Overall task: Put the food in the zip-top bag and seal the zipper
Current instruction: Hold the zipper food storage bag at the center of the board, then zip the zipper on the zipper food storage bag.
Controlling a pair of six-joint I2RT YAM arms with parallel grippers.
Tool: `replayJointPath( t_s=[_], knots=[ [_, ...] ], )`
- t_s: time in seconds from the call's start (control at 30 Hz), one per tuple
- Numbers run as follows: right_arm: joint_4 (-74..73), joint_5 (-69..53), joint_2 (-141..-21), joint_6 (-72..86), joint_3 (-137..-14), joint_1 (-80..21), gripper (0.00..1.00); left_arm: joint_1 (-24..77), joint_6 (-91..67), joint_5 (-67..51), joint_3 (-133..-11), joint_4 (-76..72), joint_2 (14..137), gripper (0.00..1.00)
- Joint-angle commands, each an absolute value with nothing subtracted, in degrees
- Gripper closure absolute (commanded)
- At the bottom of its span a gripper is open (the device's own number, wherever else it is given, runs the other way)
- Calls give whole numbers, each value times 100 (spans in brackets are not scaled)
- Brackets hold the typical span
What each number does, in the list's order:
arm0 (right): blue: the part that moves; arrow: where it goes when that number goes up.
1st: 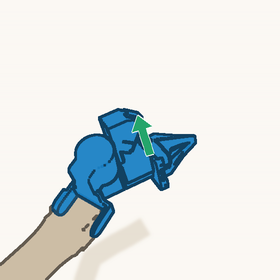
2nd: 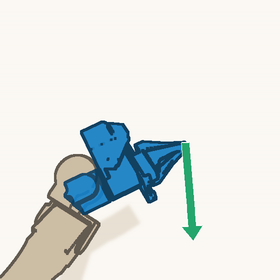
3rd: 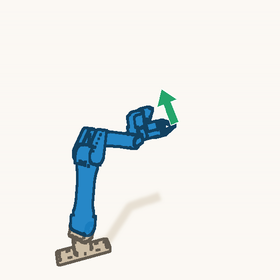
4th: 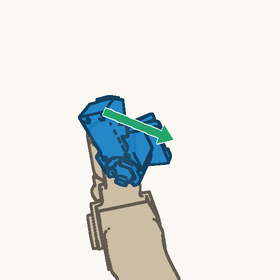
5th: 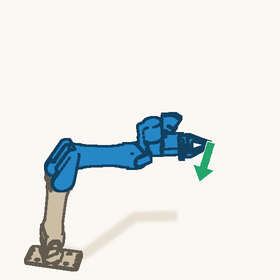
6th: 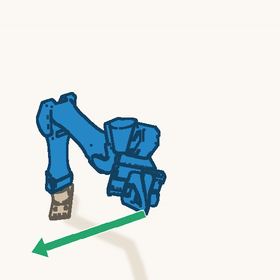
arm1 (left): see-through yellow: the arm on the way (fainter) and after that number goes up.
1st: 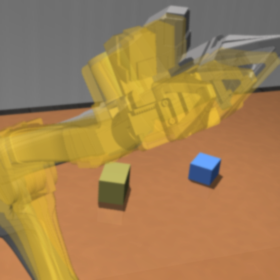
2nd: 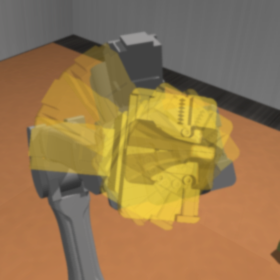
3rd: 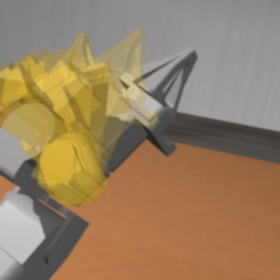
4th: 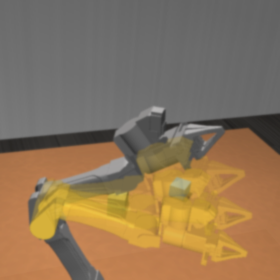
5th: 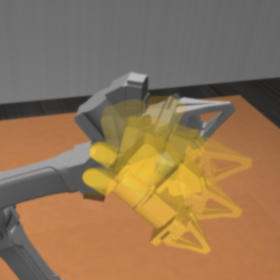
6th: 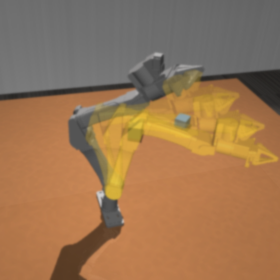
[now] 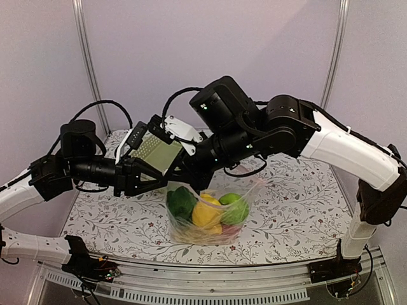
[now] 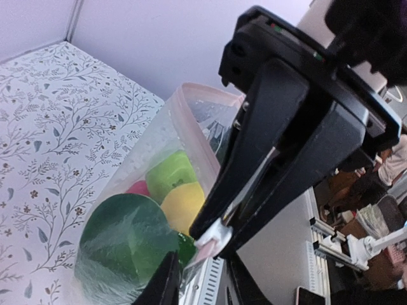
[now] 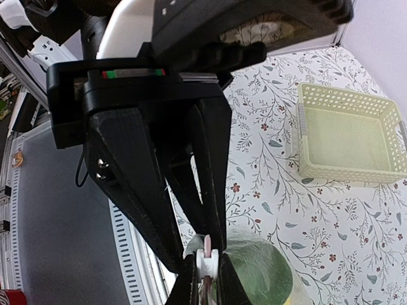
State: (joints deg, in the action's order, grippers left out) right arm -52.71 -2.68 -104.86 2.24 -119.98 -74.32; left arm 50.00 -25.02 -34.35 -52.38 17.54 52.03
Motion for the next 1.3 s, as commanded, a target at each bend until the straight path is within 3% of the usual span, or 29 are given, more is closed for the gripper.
replayJointPath(
  t_s=[0.0, 0.23, 1.27],
  knots=[
    [-5034, -561, -10213, 366, -11920, -7368, 100, 5054, -2488, -3535, -5201, 1484, 5119, 81],
    [-4956, -647, -10176, 487, -11830, -7318, 100, 5054, -2523, -3664, -5212, 1467, 5218, 100],
    [-5458, -764, -9508, 360, -11179, -7102, 100, 4997, -2675, -2637, -5004, 1401, 4704, 100]
  ],
)
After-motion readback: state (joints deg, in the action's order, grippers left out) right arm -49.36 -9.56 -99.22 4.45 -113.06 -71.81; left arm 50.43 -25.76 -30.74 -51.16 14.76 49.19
